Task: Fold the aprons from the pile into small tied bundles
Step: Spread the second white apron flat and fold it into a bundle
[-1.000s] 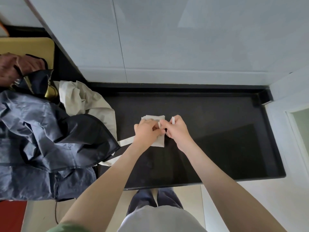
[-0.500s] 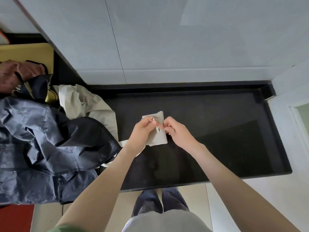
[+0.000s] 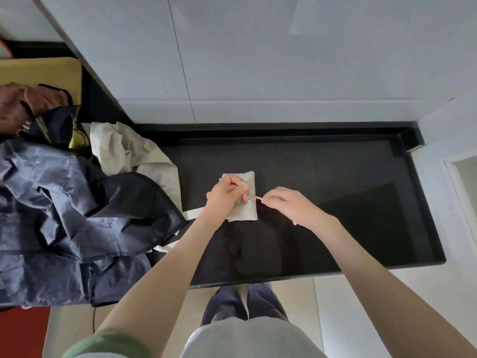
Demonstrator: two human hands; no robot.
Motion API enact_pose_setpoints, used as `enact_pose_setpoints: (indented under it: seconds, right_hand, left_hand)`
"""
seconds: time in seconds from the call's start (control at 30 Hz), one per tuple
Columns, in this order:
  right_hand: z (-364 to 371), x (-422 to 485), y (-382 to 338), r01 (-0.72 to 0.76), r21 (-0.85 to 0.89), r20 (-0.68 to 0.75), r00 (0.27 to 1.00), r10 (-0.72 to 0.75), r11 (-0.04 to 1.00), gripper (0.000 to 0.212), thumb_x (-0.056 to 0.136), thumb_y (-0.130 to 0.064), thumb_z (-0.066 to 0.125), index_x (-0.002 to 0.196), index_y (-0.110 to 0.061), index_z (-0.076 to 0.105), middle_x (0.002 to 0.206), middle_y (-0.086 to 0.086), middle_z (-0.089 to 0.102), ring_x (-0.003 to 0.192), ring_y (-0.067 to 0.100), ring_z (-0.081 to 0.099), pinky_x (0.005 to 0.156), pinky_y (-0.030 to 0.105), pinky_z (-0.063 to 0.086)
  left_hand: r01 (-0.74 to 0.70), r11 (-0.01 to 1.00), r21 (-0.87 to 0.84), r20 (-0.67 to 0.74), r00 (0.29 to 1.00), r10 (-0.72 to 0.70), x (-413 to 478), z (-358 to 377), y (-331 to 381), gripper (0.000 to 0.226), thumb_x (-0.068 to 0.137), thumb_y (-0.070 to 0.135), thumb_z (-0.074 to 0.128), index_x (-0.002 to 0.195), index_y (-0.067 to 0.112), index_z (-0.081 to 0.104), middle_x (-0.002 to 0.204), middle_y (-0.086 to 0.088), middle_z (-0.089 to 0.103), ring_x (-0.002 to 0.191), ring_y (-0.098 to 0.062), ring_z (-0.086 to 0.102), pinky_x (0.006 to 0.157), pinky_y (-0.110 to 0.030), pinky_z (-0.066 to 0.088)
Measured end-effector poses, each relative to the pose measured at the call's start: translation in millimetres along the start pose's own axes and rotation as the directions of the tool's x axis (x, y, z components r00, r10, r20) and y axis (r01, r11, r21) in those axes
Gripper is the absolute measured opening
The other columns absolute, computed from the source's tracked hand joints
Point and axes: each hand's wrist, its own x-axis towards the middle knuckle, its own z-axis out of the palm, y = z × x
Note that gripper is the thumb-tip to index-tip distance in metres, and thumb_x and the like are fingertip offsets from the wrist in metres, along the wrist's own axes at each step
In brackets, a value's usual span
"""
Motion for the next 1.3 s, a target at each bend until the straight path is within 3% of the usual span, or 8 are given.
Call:
enact_pose_setpoints:
  seconds: [0.13,0.33,0.5,0.63,0.8,1.0,1.2,1.3]
  right_hand:
    - [1.1,-0.1,-4.0,0.058,-0.138,-0.067,0.995,-0.067,0.989,0.014,0.096,-0.023,0.053,0.093,-0.017,0.066,0.099,-0.005,0.056,0.090,0.012,0.056,0.075,0.020,0.041]
    - [19.9,3.2,-16.7,0.183,0.334,-0.187,0.974,-0.125,0.925,0.023,0.097,-0.021,0.051,0.080,-0.010,0.062,0.079,-0.007,0.060,0.076,0.002,0.054,0.077,0.021,0.042]
    - [37.9,8.0,-15.2,0.239,0.351,-0.166,0.967,-0.191,0.905,0.023,0.100,-0.012,0.044,0.085,-0.021,0.059,0.084,-0.006,0.061,0.082,0.004,0.054,0.082,0.020,0.043]
    - [44.3,9.9,-7.2,0.249,0.353,-0.180,0.964,-0.196,0.902,0.018,0.101,-0.017,0.046,0.092,-0.024,0.060,0.085,-0.006,0.061,0.086,0.010,0.057,0.087,0.025,0.046]
    - [49.6,8.4,-3.2,0.291,0.407,-0.221,0.951,-0.216,0.866,0.012,0.100,-0.013,0.047,0.098,-0.016,0.058,0.088,0.000,0.062,0.088,0.005,0.060,0.086,0.018,0.048]
    - [50.6,13.7,-4.6,0.261,0.269,-0.239,0.951,-0.199,0.927,0.024,0.096,-0.002,0.048,0.101,-0.025,0.044,0.093,-0.001,0.057,0.092,0.013,0.058,0.080,0.016,0.050]
    - [41.8,17.1,-8.1,0.220,0.162,-0.165,0.967,-0.194,0.962,0.023,0.096,-0.014,0.055,0.116,-0.018,0.045,0.075,-0.009,0.056,0.073,0.000,0.056,0.072,0.010,0.045]
    - [38.3,18.1,-11.1,0.174,0.158,-0.145,0.978,-0.151,0.972,0.026,0.094,-0.019,0.058,0.117,-0.016,0.044,0.075,-0.003,0.057,0.078,0.002,0.057,0.072,0.012,0.042]
  left_hand:
    - [0.018,0.995,0.093,-0.046,0.999,-0.014,-2.6,3.8,1.9,0.024,0.090,0.043,0.058,0.067,0.040,0.059,0.069,0.017,0.068,0.100,-0.021,0.055,0.104,-0.046,0.035]
    - [0.045,0.984,0.171,-0.066,0.997,-0.034,-3.0,6.1,5.0,0.037,0.096,0.043,0.050,0.063,0.035,0.066,0.069,0.024,0.065,0.110,-0.019,0.050,0.104,-0.038,0.035]
    - [0.027,0.976,0.217,-0.047,0.999,-0.017,-13.6,6.7,14.0,0.038,0.102,0.030,0.042,0.070,0.033,0.063,0.067,0.050,0.048,0.095,-0.001,0.036,0.103,-0.030,0.026]
    - [-0.009,0.978,0.206,-0.028,0.999,0.015,-11.0,7.0,5.8,0.038,0.103,0.029,0.039,0.076,0.029,0.065,0.071,0.027,0.060,0.098,0.004,0.033,0.092,-0.025,0.017]
    - [-0.058,0.961,0.271,0.005,0.998,0.059,-10.2,9.4,-3.8,0.036,0.100,0.025,0.036,0.088,0.024,0.070,0.081,0.018,0.057,0.094,0.012,0.025,0.093,-0.028,0.020]
    - [-0.182,0.793,0.581,0.066,0.982,0.177,-14.3,14.1,-7.5,0.041,0.092,0.051,0.038,0.079,0.019,0.058,0.075,0.012,0.049,0.090,-0.009,0.027,0.081,-0.033,0.018]
    - [-0.071,0.878,0.473,-0.067,0.991,0.116,-11.4,17.1,-4.5,0.040,0.102,0.037,0.036,0.080,0.022,0.066,0.075,0.013,0.056,0.090,-0.007,0.030,0.090,-0.033,0.020]
    - [-0.052,0.905,0.422,-0.069,0.994,0.089,-11.3,16.3,-1.6,0.038,0.101,0.035,0.038,0.083,0.022,0.068,0.074,0.010,0.055,0.093,-0.009,0.034,0.094,-0.033,0.021]
